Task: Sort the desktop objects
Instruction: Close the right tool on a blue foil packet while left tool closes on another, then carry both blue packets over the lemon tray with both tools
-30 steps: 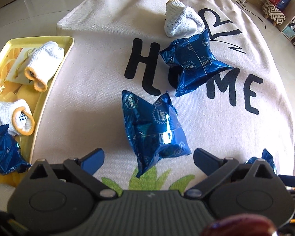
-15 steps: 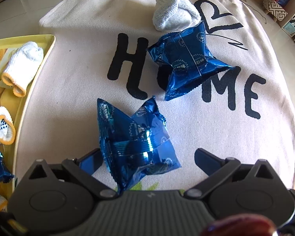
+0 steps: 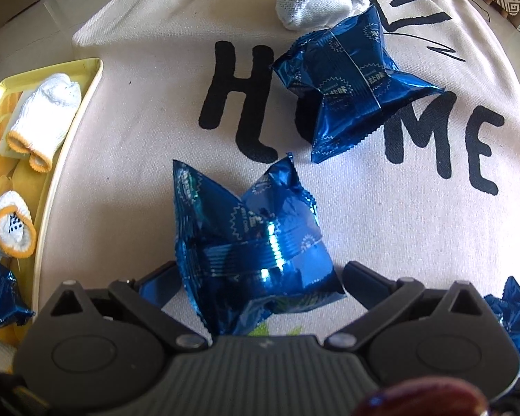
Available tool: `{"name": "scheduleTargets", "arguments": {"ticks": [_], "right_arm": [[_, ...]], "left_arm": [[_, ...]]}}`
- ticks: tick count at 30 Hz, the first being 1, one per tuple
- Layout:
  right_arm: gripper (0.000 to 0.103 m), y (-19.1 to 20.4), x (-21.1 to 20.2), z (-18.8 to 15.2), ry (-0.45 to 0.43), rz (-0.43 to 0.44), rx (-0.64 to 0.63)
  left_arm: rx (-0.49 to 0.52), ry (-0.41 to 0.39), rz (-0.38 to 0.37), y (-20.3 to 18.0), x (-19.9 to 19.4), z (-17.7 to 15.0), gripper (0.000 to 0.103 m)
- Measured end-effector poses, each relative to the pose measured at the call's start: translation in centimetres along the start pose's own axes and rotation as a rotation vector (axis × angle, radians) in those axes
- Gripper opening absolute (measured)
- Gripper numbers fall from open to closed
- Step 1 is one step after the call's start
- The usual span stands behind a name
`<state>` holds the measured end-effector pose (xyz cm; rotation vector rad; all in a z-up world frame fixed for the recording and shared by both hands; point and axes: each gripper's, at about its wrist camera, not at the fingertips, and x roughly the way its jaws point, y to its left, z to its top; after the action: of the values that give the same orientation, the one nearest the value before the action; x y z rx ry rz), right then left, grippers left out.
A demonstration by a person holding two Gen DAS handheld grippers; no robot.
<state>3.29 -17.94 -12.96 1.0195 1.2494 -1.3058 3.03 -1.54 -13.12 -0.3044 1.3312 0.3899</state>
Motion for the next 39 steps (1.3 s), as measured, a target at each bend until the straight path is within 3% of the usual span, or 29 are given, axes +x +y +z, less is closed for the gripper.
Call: {"name": "scheduleTargets", "arguments": {"ticks": [8,11,14,17,19,30,34,39], "right_arm": [[0.091,0.0,-0.4,-0.5,-0.007,-0.007,-0.019],[0.083,0.0,-0.7,-0.8,-0.011,0.005,-0.027],[0.071,0.2,-1.2,-1.1,-0.028,0.010,-0.044],[0.067,0.1,-1.8,-1.2,-0.045,0.021,-0.038],[0.067,-0.1,-2.4,-1.2,-0.065,0.036,-0.026],[0.067,-0.4,-7.3,0.2,-0.223,0.102,0.177],[0.067,-0.8,-7.1,0.4,-0.237,0.146,0.280],[0.067,-0.1,-6.9,1.4,-0.218,0.210,0.304]], "left_arm": [[-0.006,-0.016,0.002,-0.2,-0.1,-0.4,0.102],[0.002,-0.030,-0.003,-0.5,-0.2,-0.7,0.101],[0.040,-0.058,-0.009,-1.6,-0.7,-0.9,0.088],[0.047,-0.074,-0.034,-2.0,-1.3,-0.9,0.069],[0.034,-0.071,-0.063,-2.2,-1.7,-0.7,0.065],[-0.006,-0.109,-0.136,-2.3,-4.4,0.0,0.064],[-0.030,-0.122,-0.173,-0.4,-5.2,0.5,0.064],[-0.072,-0.140,-0.189,2.1,-5.8,1.0,0.064]]}}
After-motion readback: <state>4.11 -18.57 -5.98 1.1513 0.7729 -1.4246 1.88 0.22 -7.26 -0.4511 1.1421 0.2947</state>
